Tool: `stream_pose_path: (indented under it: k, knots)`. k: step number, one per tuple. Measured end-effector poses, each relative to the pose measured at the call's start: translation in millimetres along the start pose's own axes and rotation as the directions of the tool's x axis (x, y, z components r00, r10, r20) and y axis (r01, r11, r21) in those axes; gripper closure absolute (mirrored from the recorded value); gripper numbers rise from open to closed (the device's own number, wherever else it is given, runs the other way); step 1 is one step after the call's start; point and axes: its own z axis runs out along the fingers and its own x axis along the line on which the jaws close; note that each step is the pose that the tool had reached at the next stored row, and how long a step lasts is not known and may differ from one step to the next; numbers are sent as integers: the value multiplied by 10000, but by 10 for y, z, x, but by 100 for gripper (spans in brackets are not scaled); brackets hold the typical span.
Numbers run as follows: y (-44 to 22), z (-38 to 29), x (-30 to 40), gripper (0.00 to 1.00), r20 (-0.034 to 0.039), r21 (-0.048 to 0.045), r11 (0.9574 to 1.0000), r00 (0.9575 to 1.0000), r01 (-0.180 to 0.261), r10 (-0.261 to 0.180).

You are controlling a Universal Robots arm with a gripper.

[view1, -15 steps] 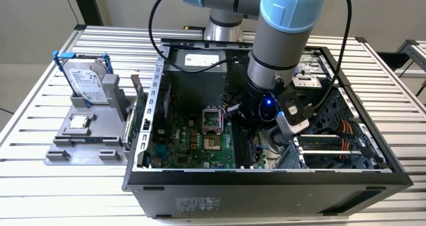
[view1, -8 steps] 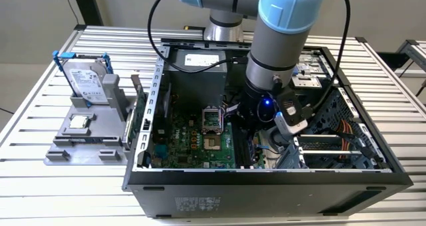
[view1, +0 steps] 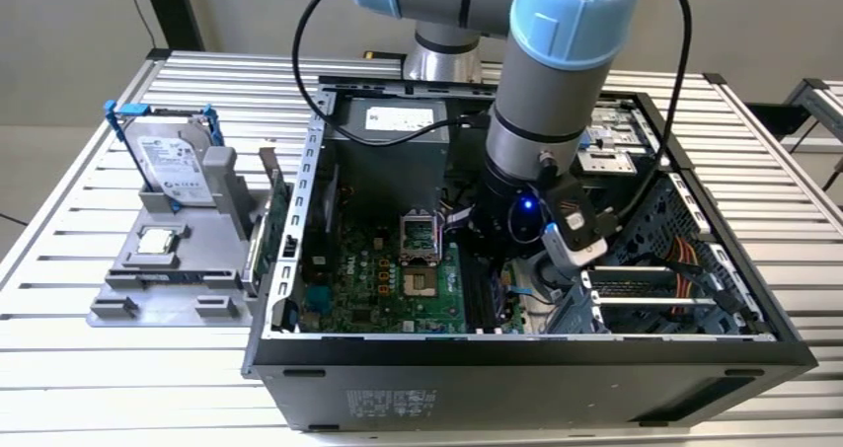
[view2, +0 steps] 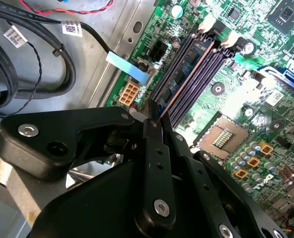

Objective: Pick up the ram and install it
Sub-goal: 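Insert the ram into the slot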

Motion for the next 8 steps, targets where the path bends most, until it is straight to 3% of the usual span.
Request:
stream_pose_path:
  k: [8]
  knots:
    - [-28,2,0,100,-4,0,10000,10000,0,0]
